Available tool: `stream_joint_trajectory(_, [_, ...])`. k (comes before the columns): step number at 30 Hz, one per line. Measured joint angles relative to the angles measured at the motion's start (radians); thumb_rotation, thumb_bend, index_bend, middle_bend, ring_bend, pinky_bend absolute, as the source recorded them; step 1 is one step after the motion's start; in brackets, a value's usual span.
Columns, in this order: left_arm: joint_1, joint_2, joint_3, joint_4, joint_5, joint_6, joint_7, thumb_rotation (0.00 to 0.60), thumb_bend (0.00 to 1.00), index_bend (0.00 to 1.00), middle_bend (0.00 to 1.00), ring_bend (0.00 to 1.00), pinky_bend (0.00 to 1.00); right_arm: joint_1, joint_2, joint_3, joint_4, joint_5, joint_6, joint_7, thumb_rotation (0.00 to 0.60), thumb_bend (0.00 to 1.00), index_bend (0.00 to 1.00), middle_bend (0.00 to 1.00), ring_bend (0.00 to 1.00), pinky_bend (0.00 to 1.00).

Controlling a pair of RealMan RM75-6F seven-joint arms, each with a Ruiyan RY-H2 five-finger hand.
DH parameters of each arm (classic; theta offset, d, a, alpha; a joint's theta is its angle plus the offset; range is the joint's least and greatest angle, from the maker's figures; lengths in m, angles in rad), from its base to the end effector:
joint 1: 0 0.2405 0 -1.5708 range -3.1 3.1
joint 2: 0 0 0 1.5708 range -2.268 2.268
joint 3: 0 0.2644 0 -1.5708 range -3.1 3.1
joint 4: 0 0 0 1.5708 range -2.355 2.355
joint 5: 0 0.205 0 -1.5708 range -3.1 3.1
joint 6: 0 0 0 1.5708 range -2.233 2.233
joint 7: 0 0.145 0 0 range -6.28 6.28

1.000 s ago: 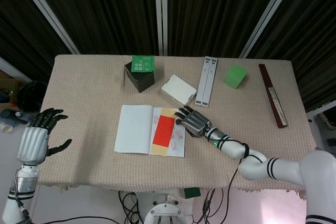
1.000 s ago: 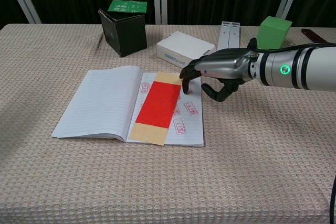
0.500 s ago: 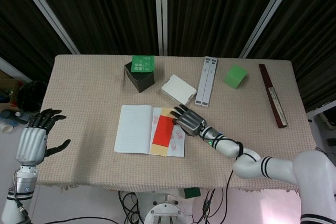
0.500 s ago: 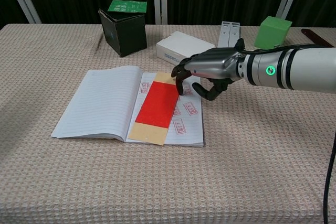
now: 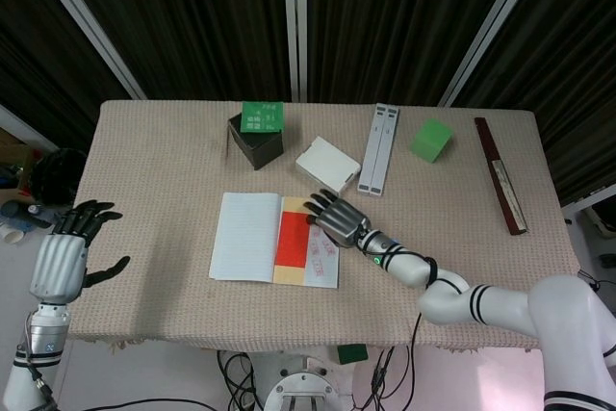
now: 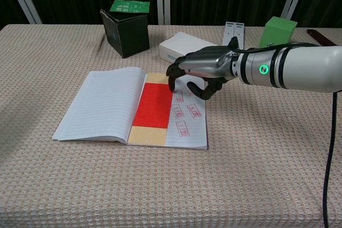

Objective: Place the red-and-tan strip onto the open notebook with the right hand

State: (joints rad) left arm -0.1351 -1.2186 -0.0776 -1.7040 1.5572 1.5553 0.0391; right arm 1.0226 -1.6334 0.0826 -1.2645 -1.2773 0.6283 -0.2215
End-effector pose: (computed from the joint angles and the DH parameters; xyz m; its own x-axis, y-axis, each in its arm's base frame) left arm -0.2668 0.1982 0.1410 0.2438 -0.0949 0.9652 0.9590 -0.1246 -0.2545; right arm -0.1003 -0.3677 -0.0751 0.7186 -0.3020 0.6264 -0.6066 -0.7126 0.3524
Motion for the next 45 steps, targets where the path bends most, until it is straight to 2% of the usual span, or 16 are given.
stream_joint_trajectory(11, [0.006,-0.001,0.002,0.006,0.0,0.005,-0.007,0.6,0.12,0.31,0.23,0.16,0.22,0.001,0.002,0.001,-0.012,0.007,0.002,-0.021,0.6,0.81,0.28,0.06,0.0,0.0])
stream_joint_trajectory(22, [0.003,0.004,0.003,0.007,0.003,-0.004,-0.003,0.6,0.12,0.31,0.23,0.16,0.22,-0.016,0.084,0.006,-0.11,-0.009,0.049,-0.037,0.6,0.8,0.28,0.09,0.0,0.0])
stream_joint_trajectory(23, [0.001,0.005,0.003,0.007,0.003,-0.006,-0.002,0.6,0.12,0.31,0.23,0.16,0.22,-0.021,0.097,0.007,-0.122,-0.01,0.058,-0.037,0.6,0.79,0.28,0.1,0.0,0.0])
stream_joint_trajectory(26, [-0.004,0.009,0.003,0.008,0.007,-0.011,0.001,0.6,0.12,0.3,0.23,0.16,0.22,-0.043,0.152,0.01,-0.17,-0.014,0.099,-0.038,0.6,0.67,0.28,0.13,0.0,0.0])
stream_joint_trajectory(31, [-0.011,0.015,0.0,0.013,0.004,-0.025,0.003,0.6,0.12,0.3,0.23,0.16,0.22,-0.126,0.261,0.004,-0.264,-0.014,0.225,-0.047,0.6,0.47,0.24,0.16,0.0,0.0])
stream_joint_trajectory(35, [-0.015,0.022,-0.004,0.02,-0.01,-0.034,0.004,0.6,0.12,0.31,0.23,0.16,0.22,-0.23,0.348,-0.013,-0.332,-0.014,0.356,-0.045,0.6,0.3,0.15,0.16,0.0,0.01])
stream_joint_trajectory(41, [-0.01,0.025,-0.009,0.04,-0.061,-0.049,0.03,0.6,0.12,0.3,0.23,0.16,0.22,-0.428,0.462,-0.061,-0.391,-0.024,0.569,0.006,0.6,0.27,0.01,0.06,0.0,0.0])
stream_joint_trajectory(45, [0.005,0.027,-0.01,0.049,-0.102,-0.053,0.036,0.6,0.12,0.3,0.23,0.16,0.22,-0.565,0.513,-0.092,-0.403,-0.037,0.709,0.091,0.6,0.27,0.0,0.05,0.0,0.0])
